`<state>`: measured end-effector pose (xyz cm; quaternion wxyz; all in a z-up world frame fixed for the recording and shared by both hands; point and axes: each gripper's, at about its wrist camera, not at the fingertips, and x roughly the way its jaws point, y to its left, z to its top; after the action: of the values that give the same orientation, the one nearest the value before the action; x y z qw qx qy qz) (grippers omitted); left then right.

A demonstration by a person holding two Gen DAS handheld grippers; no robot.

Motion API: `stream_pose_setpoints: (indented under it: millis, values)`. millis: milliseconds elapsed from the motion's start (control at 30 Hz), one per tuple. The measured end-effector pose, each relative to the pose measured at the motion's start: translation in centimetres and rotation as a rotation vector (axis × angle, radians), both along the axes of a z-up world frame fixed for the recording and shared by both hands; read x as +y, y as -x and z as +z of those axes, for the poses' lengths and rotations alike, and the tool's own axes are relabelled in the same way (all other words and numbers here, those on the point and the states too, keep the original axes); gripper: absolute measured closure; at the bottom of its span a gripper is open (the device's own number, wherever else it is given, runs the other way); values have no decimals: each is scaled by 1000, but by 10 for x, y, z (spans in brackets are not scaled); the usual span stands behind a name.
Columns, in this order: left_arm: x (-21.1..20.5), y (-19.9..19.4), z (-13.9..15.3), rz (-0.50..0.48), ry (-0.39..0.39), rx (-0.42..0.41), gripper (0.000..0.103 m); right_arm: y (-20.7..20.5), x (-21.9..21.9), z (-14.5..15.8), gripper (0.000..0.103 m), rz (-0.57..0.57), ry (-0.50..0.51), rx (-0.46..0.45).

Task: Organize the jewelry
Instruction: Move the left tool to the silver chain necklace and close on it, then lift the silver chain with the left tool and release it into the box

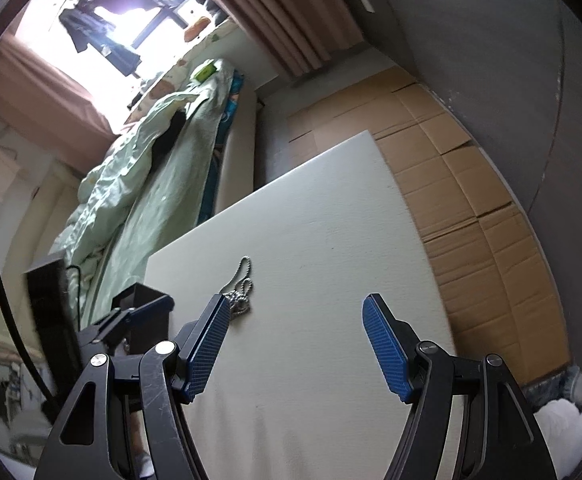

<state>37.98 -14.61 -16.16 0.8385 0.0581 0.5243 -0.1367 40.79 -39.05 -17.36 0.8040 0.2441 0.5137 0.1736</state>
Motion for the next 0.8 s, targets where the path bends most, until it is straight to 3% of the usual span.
stream_pose_setpoints:
  millis: [233, 333, 367, 433, 500, 533, 567, 800]
  values:
    - [-10, -9, -23, -52, -31, 21, 18, -4, -3, -4, 34, -13, -16, 14]
    - [-9, -9, -27, -62, -40, 3, 25, -4, -2, -4, 34, -7, -18, 12]
    - [-7, -9, -26, -57, -39, -4, 28, -4, -2, -4, 34, -5, -18, 12]
    - [-2, -12, -22, -43, -38, -9, 54, -4, -1, -3, 34, 0, -18, 12]
    - [0, -16, -20, -33, -42, 4, 66, -3, 0, -3, 34, 0, -19, 12]
    - [1, -18, -20, -36, -43, 7, 83, -3, 0, -3, 34, -1, -19, 12]
    - [1, -19, -20, -40, -50, 12, 90, -3, 0, -4, 34, -1, -19, 13]
    - [10, -15, -8, -31, -15, 15, 90, -3, 4, -3, 34, 9, -17, 14]
